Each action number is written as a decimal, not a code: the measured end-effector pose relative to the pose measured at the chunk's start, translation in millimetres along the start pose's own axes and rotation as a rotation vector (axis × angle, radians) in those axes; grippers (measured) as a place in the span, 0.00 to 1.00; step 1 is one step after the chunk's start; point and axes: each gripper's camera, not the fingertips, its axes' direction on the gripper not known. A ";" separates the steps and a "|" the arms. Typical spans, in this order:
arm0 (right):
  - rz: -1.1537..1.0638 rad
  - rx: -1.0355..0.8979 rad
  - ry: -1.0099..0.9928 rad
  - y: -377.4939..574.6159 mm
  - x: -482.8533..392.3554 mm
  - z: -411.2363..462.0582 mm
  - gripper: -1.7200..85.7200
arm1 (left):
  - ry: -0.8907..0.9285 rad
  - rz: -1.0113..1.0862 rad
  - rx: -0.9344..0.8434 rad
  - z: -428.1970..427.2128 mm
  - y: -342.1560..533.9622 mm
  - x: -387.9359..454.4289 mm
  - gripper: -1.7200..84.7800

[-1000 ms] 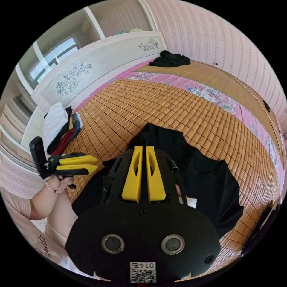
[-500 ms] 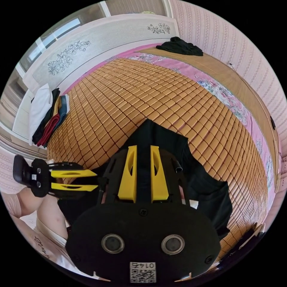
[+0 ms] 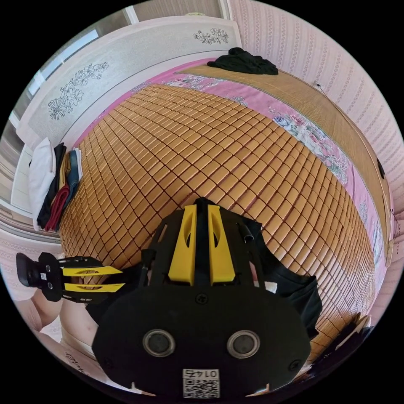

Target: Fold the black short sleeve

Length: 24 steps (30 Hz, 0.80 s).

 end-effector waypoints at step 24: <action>0.317 0.160 0.182 323.7 80.4 -129.1 0.02 | 0.129 0.256 -0.070 34.6 -111.7 99.5 0.09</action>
